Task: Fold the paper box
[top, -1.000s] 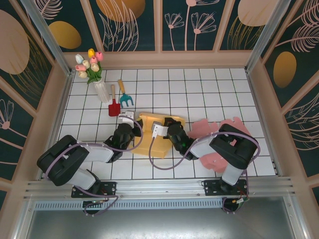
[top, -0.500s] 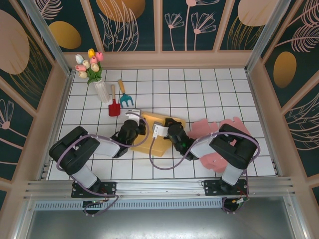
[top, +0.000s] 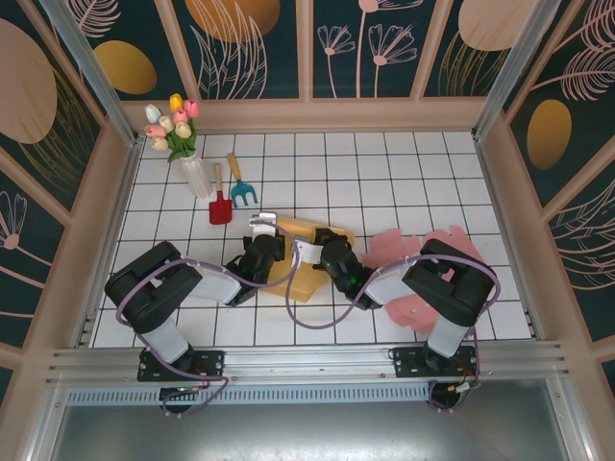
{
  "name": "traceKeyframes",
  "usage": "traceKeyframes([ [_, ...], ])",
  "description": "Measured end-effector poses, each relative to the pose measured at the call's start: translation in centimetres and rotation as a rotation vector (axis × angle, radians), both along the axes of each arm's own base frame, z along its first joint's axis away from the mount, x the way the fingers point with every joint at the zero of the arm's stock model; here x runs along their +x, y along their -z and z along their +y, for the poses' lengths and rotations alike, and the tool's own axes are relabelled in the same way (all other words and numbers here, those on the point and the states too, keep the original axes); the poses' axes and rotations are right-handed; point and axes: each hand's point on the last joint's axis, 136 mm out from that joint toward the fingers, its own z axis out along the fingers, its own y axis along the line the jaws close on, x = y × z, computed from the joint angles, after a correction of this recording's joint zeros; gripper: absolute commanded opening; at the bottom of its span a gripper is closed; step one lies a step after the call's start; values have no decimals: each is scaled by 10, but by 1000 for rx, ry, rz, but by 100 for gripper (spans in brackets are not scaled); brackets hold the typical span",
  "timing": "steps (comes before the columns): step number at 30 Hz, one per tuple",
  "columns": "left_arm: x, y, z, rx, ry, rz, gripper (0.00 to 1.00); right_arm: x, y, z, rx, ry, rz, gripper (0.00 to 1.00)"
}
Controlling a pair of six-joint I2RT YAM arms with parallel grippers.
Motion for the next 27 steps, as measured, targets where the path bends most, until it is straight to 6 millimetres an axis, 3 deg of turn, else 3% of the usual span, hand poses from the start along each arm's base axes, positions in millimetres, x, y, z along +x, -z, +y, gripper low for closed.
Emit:
traceKeyframes([
  [9,-10,-1,9,-19,32,-47,0,-8,-6,5,63,-27,65,20],
  [17,-18,-4,31,-61,4,-92,0,-25,-23,4,133,-27,169,29],
  [23,-16,-21,36,-119,-31,-171,0,-32,-71,-1,369,25,227,34],
  [27,-12,-20,39,-108,-58,-201,0,-25,-116,-11,699,149,317,38],
])
